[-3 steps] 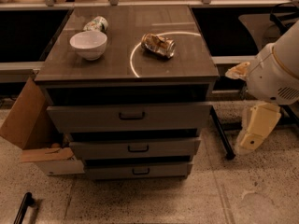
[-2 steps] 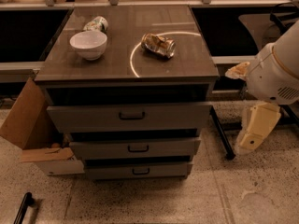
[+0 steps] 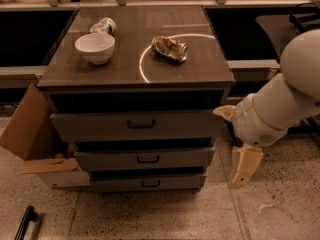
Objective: Open bottom drawer
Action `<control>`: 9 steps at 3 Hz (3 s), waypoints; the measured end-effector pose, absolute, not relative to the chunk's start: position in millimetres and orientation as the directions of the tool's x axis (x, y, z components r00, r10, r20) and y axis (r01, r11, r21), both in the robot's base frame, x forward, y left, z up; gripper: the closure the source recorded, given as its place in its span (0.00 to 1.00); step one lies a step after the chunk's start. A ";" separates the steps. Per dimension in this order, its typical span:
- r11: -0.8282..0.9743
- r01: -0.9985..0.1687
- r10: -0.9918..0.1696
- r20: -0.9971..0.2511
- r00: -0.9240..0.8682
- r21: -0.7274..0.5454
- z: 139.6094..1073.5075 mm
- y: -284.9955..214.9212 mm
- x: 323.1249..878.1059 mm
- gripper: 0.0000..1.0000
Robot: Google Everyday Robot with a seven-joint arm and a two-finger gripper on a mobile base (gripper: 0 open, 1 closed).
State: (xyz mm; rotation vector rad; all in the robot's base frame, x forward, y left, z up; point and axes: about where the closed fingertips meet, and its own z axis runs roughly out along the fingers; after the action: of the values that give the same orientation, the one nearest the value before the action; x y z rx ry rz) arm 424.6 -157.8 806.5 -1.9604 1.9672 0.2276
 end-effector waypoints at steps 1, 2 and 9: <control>-0.025 -0.996 -0.916 -0.398 0.058 -0.087 723.9 -130.1 427.8 0.00; -0.025 -0.996 -0.916 -0.397 0.058 -0.087 724.1 -130.1 427.8 0.00; -0.056 -0.998 -0.909 -0.412 0.068 -0.042 444.6 -83.7 437.4 0.00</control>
Offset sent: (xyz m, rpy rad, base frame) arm 0.0016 0.0240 -0.0688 0.0338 0.0434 0.0571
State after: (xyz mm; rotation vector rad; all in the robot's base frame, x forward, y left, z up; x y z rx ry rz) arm 437.4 -83.7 444.6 -2.0378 1.9097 0.3969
